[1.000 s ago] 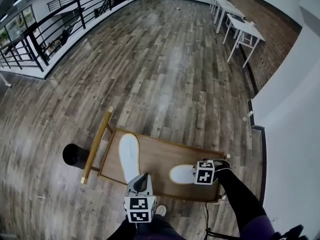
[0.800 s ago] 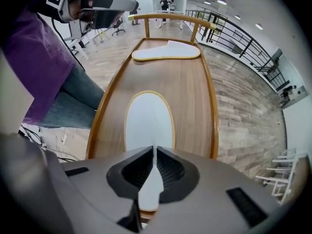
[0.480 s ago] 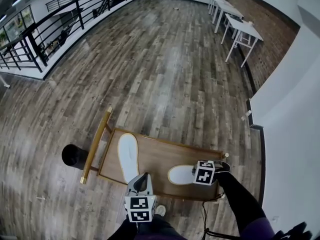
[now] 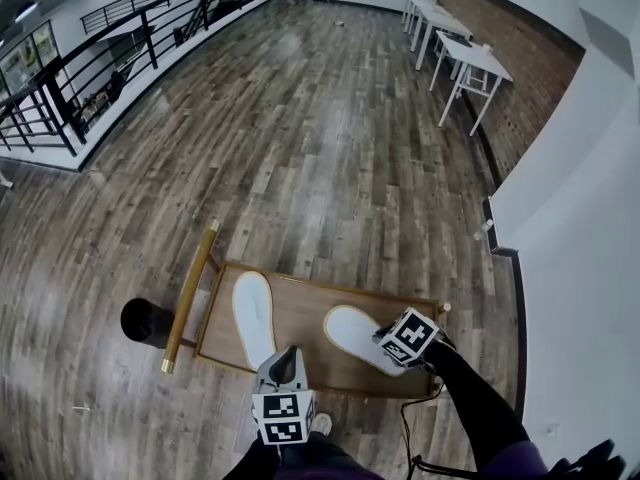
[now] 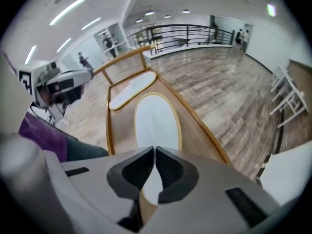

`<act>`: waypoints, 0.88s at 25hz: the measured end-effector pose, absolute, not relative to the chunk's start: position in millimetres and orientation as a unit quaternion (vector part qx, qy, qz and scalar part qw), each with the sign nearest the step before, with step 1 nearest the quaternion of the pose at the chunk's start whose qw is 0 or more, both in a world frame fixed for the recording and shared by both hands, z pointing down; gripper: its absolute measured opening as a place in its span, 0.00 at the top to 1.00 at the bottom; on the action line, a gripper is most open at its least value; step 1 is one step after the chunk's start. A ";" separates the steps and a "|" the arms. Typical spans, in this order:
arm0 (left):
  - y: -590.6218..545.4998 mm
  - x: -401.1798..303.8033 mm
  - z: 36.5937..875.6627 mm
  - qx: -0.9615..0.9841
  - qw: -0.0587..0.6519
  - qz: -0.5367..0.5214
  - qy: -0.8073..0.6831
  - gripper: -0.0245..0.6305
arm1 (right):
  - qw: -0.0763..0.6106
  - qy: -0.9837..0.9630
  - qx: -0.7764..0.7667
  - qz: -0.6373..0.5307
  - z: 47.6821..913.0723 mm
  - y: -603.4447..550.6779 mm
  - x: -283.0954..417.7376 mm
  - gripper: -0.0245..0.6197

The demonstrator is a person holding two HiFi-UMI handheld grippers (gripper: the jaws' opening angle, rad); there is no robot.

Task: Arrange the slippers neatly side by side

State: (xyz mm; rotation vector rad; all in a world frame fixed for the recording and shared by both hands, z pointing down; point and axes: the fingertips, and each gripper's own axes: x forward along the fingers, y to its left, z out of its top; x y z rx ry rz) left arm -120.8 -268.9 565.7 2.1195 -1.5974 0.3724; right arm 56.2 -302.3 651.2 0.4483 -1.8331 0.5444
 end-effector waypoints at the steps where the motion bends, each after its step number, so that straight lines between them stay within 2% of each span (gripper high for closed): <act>1: -269.0 -121.2 564.6 0.770 0.228 0.134 -0.580 0.96 | 0.540 -0.775 0.209 0.255 649.0 -303.3 54.7 0.94; 11: -266.7 -127.1 560.5 0.770 0.231 0.121 -0.582 0.96 | 0.343 -0.717 0.344 0.499 648.3 -305.4 40.8 0.95; 22: -263.5 -138.5 563.3 0.767 0.231 0.120 -0.587 0.96 | 0.185 -0.638 0.428 0.613 667.6 -322.0 51.9 0.95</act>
